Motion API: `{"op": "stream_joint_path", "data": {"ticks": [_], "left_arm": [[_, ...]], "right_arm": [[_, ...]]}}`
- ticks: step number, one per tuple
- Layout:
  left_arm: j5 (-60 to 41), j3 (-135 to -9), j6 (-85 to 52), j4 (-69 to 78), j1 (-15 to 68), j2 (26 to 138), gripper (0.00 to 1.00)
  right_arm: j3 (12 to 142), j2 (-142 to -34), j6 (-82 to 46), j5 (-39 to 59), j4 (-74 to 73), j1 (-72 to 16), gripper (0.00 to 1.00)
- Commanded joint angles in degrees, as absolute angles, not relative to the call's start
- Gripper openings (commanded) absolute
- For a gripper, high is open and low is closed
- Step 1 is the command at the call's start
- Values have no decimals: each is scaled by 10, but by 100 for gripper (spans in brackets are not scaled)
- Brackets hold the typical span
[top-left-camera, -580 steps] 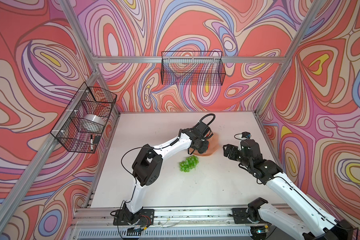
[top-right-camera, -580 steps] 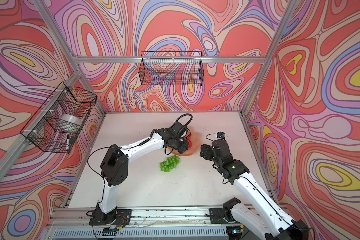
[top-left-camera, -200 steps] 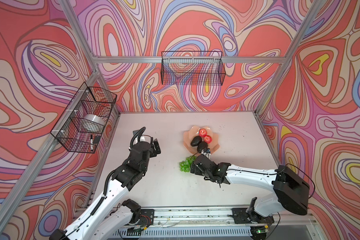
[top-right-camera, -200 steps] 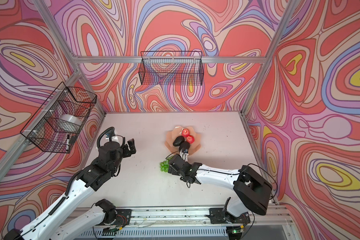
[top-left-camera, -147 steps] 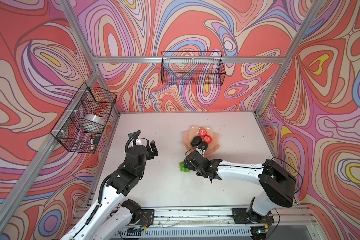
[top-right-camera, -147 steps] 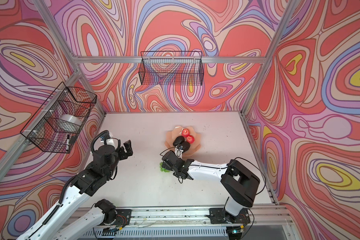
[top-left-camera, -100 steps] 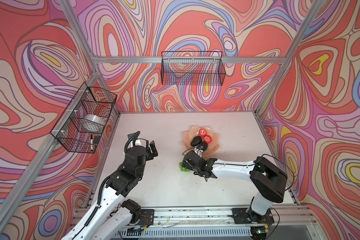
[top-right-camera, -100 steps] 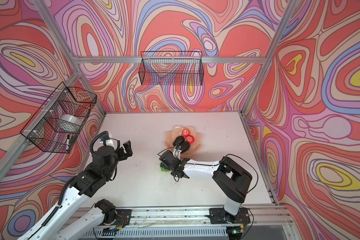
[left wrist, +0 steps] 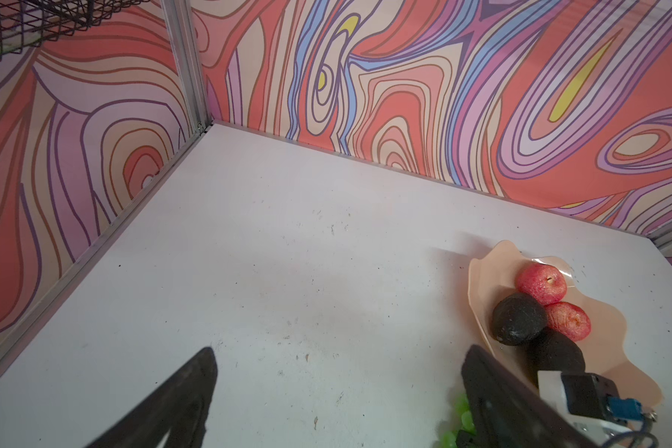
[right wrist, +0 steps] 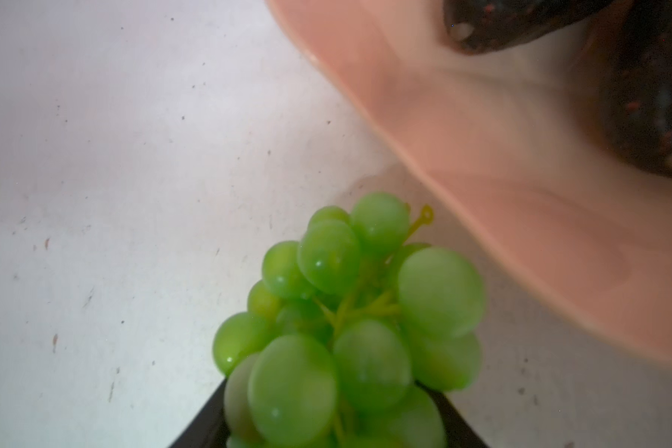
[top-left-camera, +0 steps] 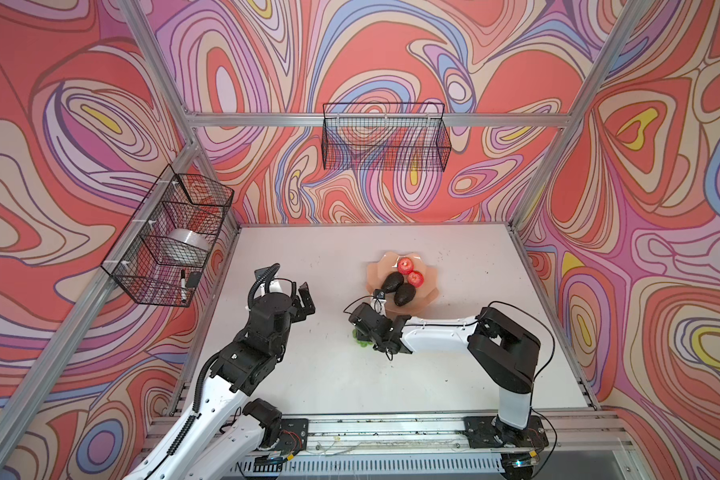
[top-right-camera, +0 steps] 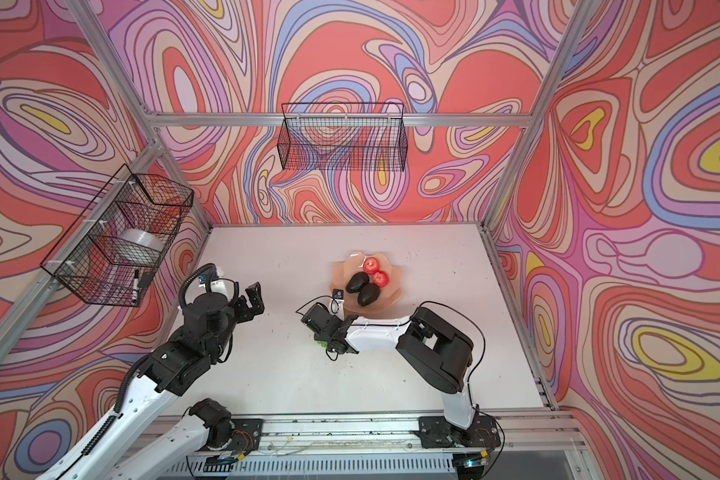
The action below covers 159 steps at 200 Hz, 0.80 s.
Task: Place and organize the fake fruits in the fruit bowl
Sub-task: 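Grasp the green grapes with the right gripper while the left gripper withdraws, then lay the green grapes over the fruit in the bowl with the right gripper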
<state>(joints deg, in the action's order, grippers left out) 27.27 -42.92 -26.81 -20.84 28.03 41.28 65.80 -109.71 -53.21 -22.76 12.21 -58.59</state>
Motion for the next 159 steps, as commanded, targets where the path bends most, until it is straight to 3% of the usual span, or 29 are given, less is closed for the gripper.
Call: {"op": "stream_joint_path", "data": {"ticks": [1, 31, 62, 122, 159], "left_arm": [[283, -425, -272, -219, 276, 408, 99], [285, -427, -271, -220, 276, 409, 99], [290, -429, -270, -221, 277, 406, 99], [295, -428, -269, -223, 277, 403, 99], [293, -427, -271, -223, 275, 405, 99]], "right_arm": [[668, -1094, -500, -241, 134, -598, 45], [646, -1068, -488, -224, 107, -598, 32], [637, -1028, -473, -212, 94, -598, 26], [666, -917, -410, -218, 130, -594, 25], [675, -876, -378, -182, 122, -540, 25]]}}
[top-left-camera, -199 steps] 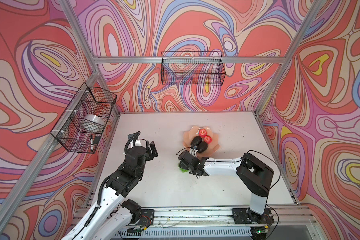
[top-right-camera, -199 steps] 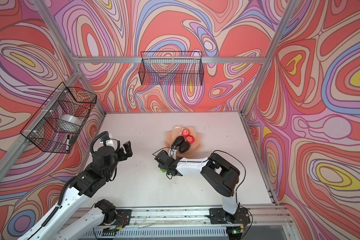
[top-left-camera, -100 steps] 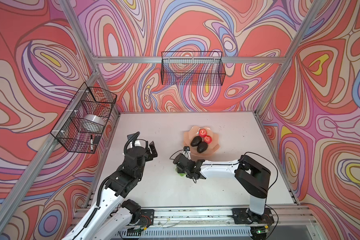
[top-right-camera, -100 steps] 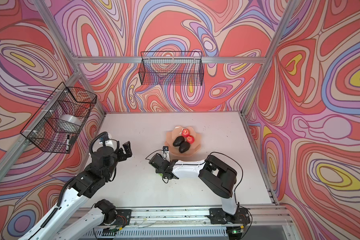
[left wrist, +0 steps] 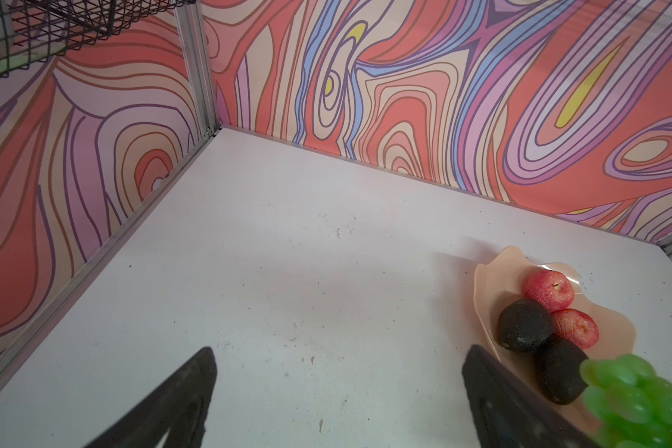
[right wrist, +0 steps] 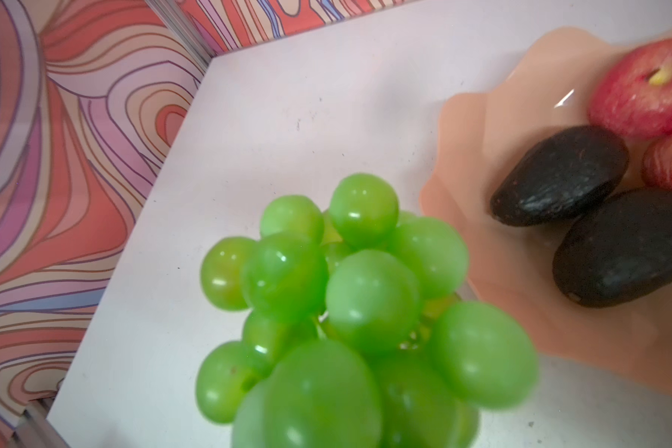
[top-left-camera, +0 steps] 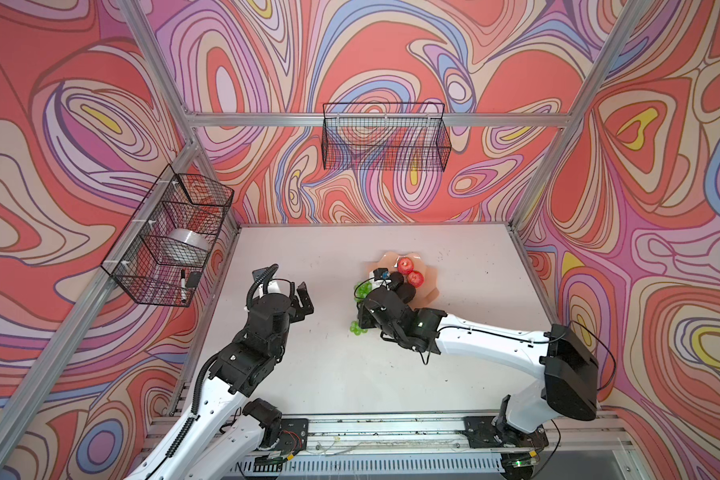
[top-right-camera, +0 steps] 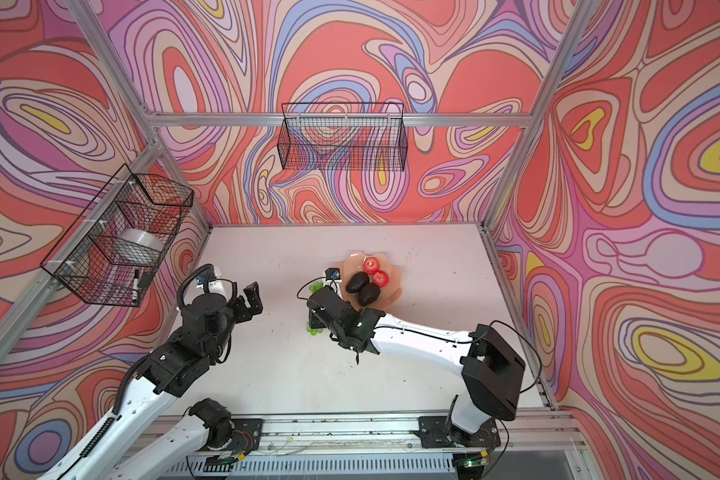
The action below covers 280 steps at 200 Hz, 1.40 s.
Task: Place and organize the fake fruits in the fruit bowl
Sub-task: 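Lay the green grapes over the fruit in the bowl with the right gripper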
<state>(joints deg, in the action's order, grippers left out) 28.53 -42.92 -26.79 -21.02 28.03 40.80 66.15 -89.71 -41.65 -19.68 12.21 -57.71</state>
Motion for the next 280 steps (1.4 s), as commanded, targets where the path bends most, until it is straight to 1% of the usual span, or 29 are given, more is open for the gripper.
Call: {"op": "stream_joint_path", "data": {"ticks": [1, 40, 69, 94, 130, 171, 181, 223, 251, 280], "left_arm": [[293, -427, -271, -223, 276, 405, 99], [295, -425, -273, -224, 276, 404, 99], [296, -422, -274, -222, 276, 409, 99], [297, -423, -275, -224, 277, 412, 99], [299, -423, -273, -225, 276, 410, 99], [300, -425, -272, -227, 275, 414, 99], [300, -425, -272, -228, 275, 413, 99], [302, -423, -274, -229, 276, 413, 99], [303, -423, -274, -229, 276, 412, 99], [305, -422, -274, -229, 275, 411, 99]], "right_arm": [[675, -876, -376, -181, 122, -538, 25], [682, -873, -347, -114, 90, -453, 25], [705, -898, -326, -71, 81, -405, 26], [709, -930, -335, -25, 64, -366, 27], [694, -979, -356, 13, 34, -332, 27], [685, -1012, -363, 20, 30, -316, 28], [681, -1012, -365, 21, 32, -310, 31], [682, -1012, -355, 8, 56, -298, 50], [681, -1009, -354, 2, 69, -289, 60], [685, -999, -338, -4, 79, -286, 74]]}}
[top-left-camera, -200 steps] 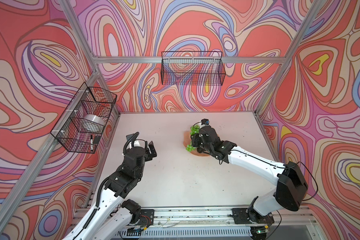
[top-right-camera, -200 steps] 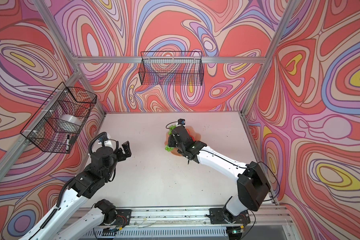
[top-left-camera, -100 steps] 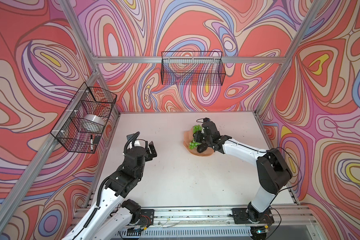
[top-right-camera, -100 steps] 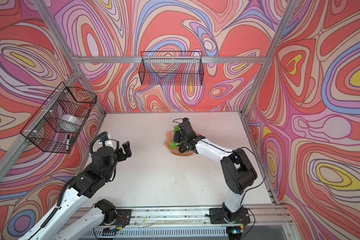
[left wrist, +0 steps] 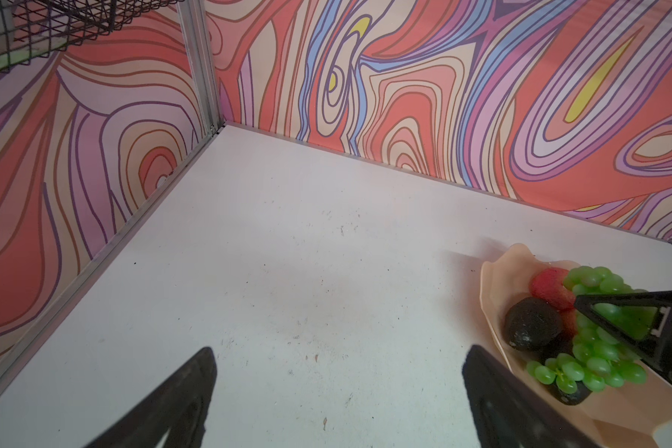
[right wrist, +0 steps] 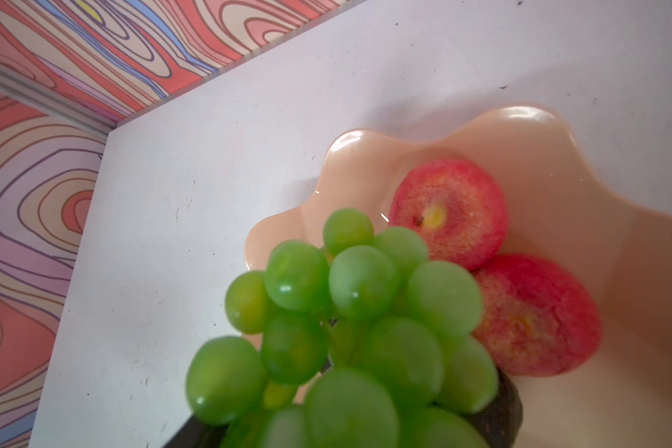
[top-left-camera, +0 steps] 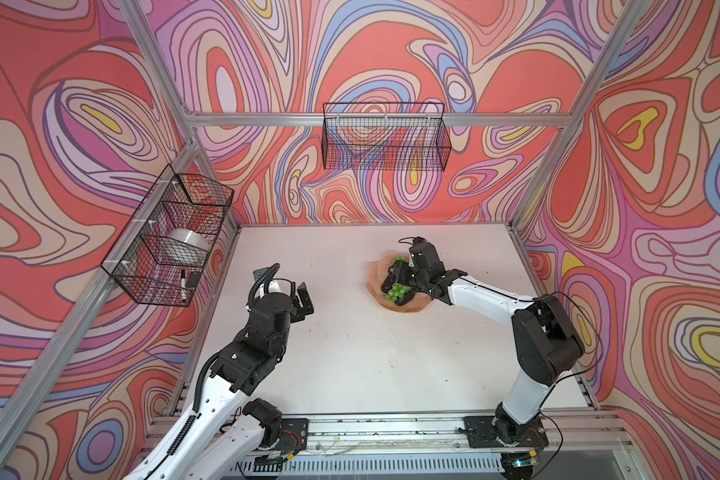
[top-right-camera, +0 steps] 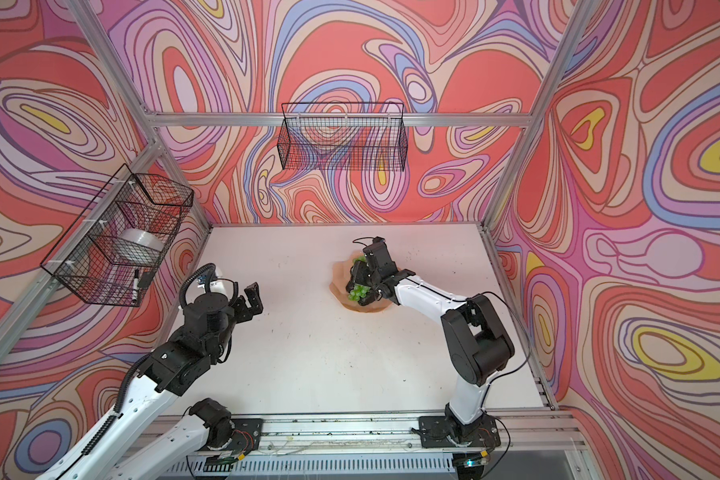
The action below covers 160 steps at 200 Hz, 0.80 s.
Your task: Place and organize the fake fruits in the fruit bowl
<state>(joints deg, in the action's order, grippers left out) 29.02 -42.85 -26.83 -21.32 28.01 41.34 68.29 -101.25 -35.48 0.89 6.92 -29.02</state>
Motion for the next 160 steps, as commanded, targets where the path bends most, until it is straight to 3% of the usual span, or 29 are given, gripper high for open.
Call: {"op": "stream_joint_path", "data": {"ticks": [1, 21, 33, 97, 160], "left_arm": [[304, -422, -274, -229, 276, 411, 99], [305, -422, -274, -229, 276, 411, 99], [305, -421, -274, -229, 276, 410, 99], [340, -397, -247, -190, 276, 401, 100], [480, -200, -107, 103, 276, 480, 100]], "right_arm": [[685, -998, -337, -4, 79, -286, 75], [692, -988, -317, -18, 93, -286, 86], [700, -985, -305, -34, 111, -286, 98], [649, -885, -226, -77, 89, -278, 98], [390, -656, -146, -105, -46, -142, 98]]}}
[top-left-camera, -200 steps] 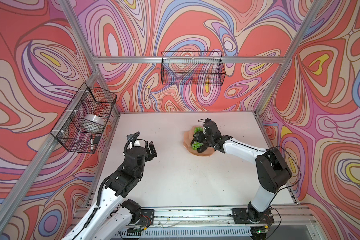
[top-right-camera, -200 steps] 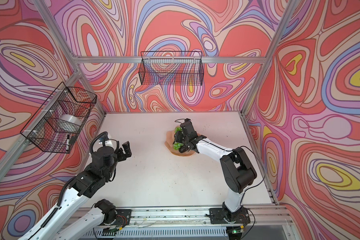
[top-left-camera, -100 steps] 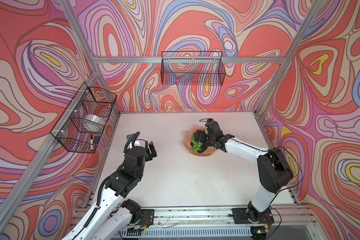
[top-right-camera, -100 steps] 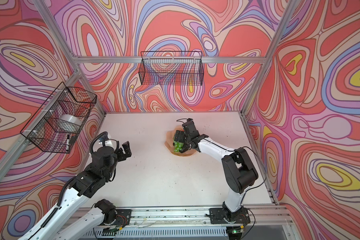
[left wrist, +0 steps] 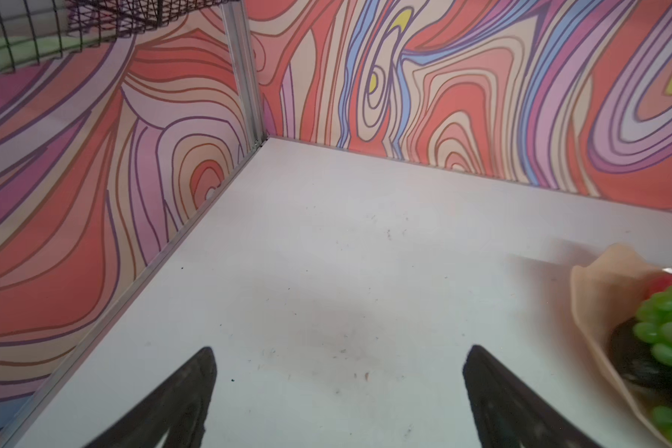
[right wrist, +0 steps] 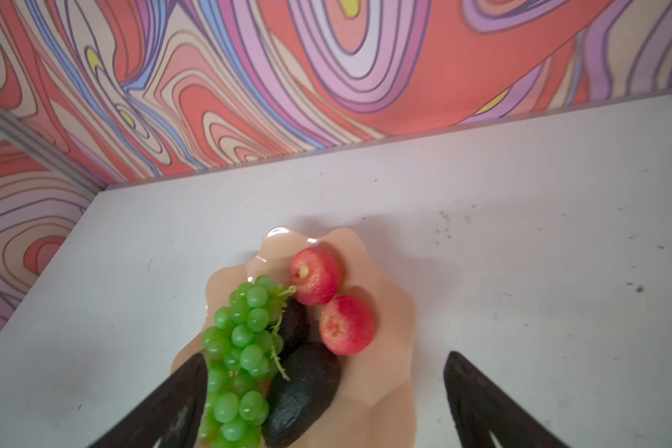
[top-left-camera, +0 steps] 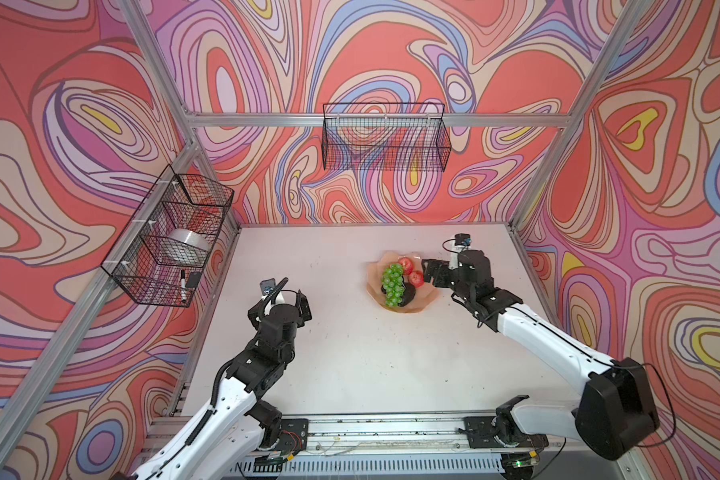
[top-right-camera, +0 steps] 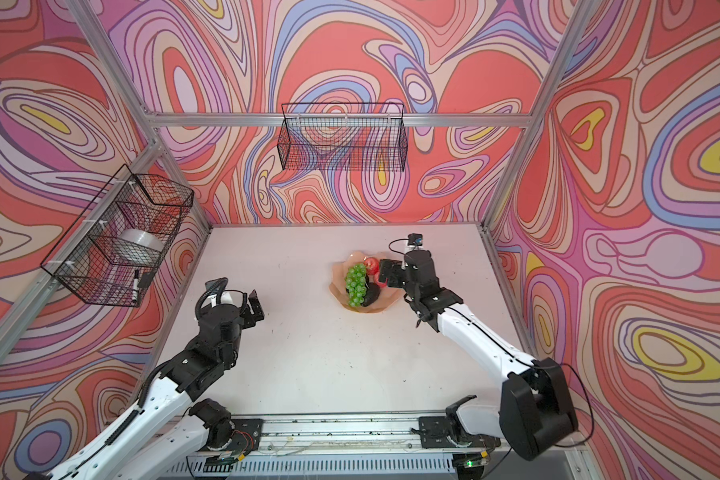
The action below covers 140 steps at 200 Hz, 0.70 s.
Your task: Place and organize the fake fruits in the fruit bowl
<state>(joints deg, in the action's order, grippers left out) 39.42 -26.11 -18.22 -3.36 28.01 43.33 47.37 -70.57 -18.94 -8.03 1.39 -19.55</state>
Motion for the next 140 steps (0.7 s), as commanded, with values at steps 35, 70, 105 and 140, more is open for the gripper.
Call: {"op": "stream_joint_path", "data": {"ticks": [35, 70, 105, 140], "left_arm": [[506, -147, -1, 242, 271, 491, 100], [447, -57, 22, 392, 204, 520, 100], [350, -94, -15, 379, 139, 581, 100], [289, -136, -15, 413, 101, 676, 99]], "right_arm": [[252, -615, -119, -177, -212, -91, 98], [222, -702, -97, -193, -328, -82, 99], [210, -788, -75, -171, -438, -54, 98], [205, -853, -45, -123, -528, -25, 98]]}}
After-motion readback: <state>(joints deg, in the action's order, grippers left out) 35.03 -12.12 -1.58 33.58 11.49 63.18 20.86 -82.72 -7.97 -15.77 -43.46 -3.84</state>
